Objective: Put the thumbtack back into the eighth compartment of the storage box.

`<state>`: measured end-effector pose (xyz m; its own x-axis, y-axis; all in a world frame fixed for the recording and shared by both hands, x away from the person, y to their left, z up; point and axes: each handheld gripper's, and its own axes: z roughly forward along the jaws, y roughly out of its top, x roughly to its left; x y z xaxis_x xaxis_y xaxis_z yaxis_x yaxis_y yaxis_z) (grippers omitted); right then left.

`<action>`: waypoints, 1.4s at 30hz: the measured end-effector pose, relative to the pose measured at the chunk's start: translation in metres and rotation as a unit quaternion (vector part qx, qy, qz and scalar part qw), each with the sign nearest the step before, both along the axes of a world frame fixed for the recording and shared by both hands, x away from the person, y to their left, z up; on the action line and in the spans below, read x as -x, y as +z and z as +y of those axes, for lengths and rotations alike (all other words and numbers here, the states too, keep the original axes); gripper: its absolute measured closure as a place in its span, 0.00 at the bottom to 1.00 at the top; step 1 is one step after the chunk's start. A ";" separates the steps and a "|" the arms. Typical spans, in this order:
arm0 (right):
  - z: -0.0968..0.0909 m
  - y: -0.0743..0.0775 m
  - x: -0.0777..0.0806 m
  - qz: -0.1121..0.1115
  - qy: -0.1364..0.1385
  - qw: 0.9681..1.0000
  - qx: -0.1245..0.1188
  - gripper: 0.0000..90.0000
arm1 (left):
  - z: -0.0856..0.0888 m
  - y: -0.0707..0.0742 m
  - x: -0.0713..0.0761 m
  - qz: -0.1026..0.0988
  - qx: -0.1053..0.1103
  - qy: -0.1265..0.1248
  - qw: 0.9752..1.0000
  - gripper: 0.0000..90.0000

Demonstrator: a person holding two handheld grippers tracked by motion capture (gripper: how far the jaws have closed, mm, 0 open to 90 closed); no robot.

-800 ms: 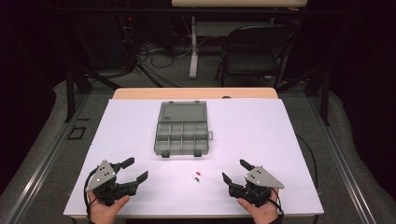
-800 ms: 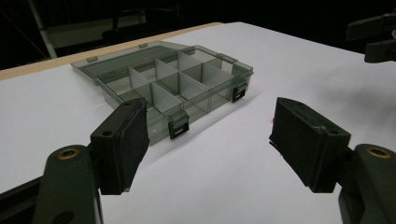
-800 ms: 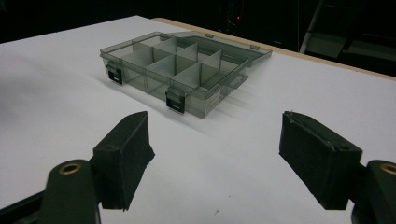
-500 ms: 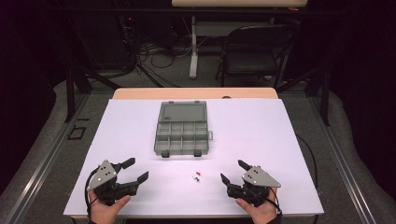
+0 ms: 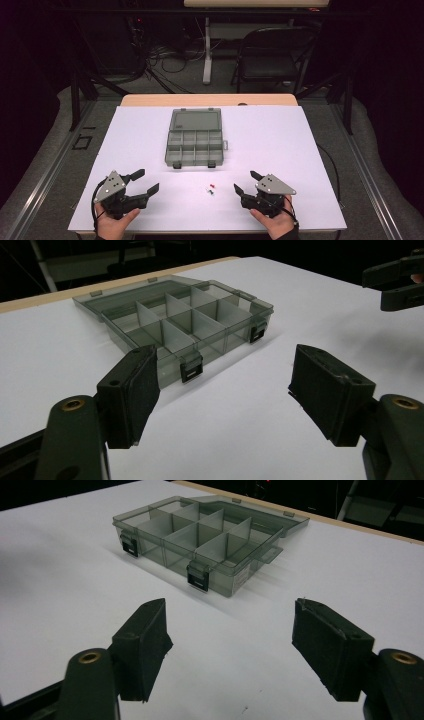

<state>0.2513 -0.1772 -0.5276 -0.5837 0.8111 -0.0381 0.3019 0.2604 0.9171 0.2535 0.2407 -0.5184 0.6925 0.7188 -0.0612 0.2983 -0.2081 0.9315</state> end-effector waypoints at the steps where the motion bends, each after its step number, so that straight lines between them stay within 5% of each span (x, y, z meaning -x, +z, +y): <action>1: 0.002 0.000 -0.001 0.000 0.001 1.000 0.001 0.33 | 0.000 0.000 0.001 0.002 -0.001 0.000 1.000 0.30; 4: 0.006 0.001 -0.003 0.004 0.009 1.000 0.010 0.34 | 0.000 0.000 0.002 0.002 -0.001 0.002 1.000 0.30; 14: 0.027 0.002 -0.017 0.067 0.047 0.996 0.033 0.39 | 0.001 -0.001 0.001 0.004 -0.003 0.005 1.000 0.30; 42: 0.072 -0.023 -0.058 0.131 0.079 0.986 0.069 0.71 | 0.000 -0.005 -0.001 0.016 -0.007 0.002 1.000 0.30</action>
<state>0.3089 -0.1048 -0.5501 -0.7071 0.7066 0.0264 0.4691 0.4409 0.7652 0.2549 0.2408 -0.5239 0.6879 0.7220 -0.0735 0.3290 -0.2199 0.9184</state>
